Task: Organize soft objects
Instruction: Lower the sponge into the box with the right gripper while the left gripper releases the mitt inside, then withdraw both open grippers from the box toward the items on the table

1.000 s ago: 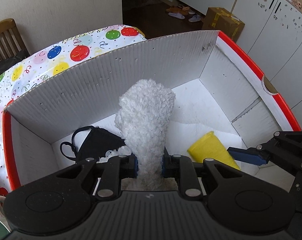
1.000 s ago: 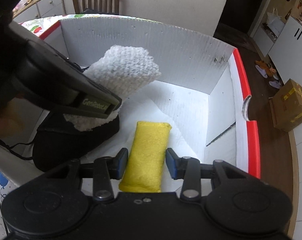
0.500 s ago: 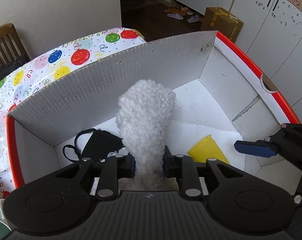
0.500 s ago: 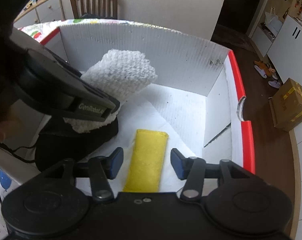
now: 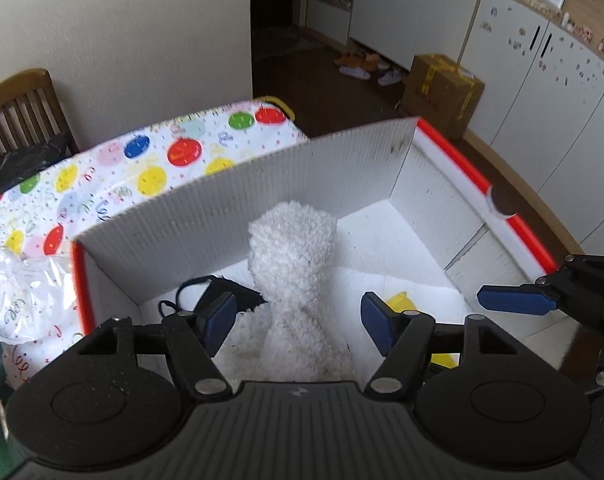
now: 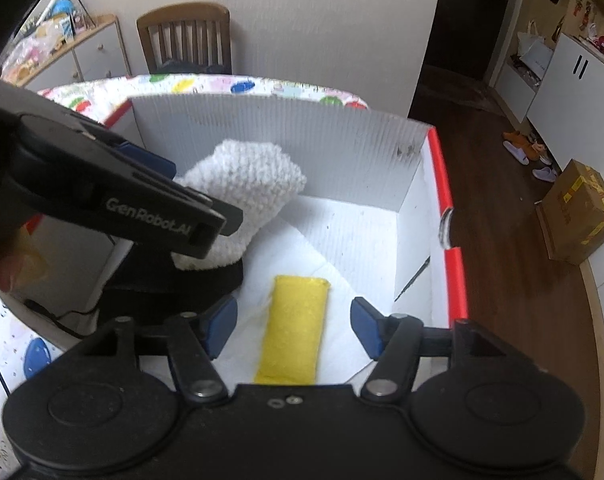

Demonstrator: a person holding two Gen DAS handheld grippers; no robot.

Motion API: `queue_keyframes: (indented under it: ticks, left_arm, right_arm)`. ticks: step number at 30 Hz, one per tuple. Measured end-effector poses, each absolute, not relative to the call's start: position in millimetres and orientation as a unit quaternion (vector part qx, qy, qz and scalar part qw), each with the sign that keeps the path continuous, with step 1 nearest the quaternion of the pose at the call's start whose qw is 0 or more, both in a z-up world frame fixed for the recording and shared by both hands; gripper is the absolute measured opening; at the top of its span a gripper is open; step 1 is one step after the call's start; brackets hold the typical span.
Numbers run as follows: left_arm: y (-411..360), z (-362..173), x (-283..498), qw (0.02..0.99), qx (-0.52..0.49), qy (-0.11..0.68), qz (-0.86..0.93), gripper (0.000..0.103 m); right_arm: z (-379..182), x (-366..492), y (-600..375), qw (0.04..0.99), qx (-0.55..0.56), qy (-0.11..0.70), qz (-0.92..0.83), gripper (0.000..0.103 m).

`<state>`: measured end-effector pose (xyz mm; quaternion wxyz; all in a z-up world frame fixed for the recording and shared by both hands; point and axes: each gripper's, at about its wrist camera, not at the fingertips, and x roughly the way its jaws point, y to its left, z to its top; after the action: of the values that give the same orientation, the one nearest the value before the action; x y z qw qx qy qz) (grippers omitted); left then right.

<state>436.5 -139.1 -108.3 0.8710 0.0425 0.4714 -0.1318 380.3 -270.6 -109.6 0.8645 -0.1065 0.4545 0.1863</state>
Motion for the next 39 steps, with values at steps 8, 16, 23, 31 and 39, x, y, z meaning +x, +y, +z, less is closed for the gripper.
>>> queue_keyframes:
  ticks: [8,16,23,31,39]
  left_arm:
    - [-124,-79,407,0.891,0.032,0.436,-0.122,0.069]
    - [-99,-46,362,0.913,0.015,0.392,-0.109,0.069]
    - [-73,-23,320,0.929,0.009,0.357,-0.100,0.074]
    - [-38,-7,274,0.942,-0.002,0.326,-0.086,0.082]
    - [3,-2,242,0.946,-0.025,0.314,-0.077,0.087]
  right_arm:
    - [-83,360,-273,0.878,-0.087,0.426,0.202,0.074]
    - [-56,334,-274,0.893,-0.062,0.393,0.212,0.078]
    - [-40,313,-266,0.902,-0.045,0.375,0.210,0.084]
    - [-22,287,-244,0.912,-0.026,0.351,0.213,0.096]
    - [-9,261,-212,0.916,-0.007,0.327,0.232,0.101]
